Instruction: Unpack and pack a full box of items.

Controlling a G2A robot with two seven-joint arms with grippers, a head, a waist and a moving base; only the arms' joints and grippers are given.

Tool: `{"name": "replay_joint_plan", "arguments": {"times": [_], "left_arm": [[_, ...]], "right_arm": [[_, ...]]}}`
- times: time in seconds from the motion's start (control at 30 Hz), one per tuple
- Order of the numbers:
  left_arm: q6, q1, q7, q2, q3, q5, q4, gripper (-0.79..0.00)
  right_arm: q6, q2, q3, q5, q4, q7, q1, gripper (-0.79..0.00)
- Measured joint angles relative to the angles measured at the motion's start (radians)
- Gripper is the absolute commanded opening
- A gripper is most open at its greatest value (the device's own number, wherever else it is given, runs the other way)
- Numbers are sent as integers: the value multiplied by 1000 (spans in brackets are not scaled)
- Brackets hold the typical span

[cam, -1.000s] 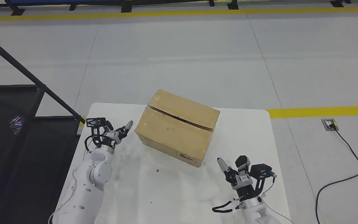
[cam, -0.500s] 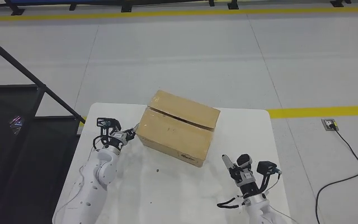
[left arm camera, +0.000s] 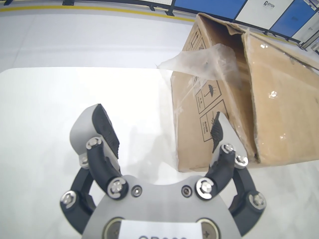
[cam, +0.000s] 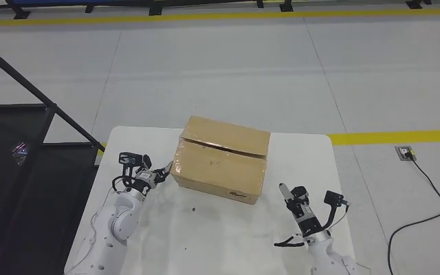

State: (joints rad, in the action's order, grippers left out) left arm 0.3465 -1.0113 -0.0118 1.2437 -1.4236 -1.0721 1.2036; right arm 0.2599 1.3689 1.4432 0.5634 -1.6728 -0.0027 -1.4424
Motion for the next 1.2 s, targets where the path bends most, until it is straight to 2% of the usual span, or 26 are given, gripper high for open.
{"name": "replay_joint_plan", "arguments": {"times": [0.2, 0.6, 0.87, 1.07, 1.2], "left_arm": [[8, -32, -9, -4, 2, -11, 39, 0], [33, -109, -2, -13, -6, -30, 114, 0], [24, -141, 14, -16, -18, -9, 152, 0], [-13, -161, 40, -17, -65, 73, 158, 0], [-13, -173, 37, -20, -90, 107, 153, 0]], "right_arm": [[5, 0, -2, -12, 0, 7, 0, 0], [152, -11, 38, -235, 85, 154, 66, 0], [136, -15, 47, -279, 120, 195, 107, 0], [136, -14, 43, -286, 117, 192, 108, 0], [181, -15, 42, -350, 157, 213, 162, 0]]}}
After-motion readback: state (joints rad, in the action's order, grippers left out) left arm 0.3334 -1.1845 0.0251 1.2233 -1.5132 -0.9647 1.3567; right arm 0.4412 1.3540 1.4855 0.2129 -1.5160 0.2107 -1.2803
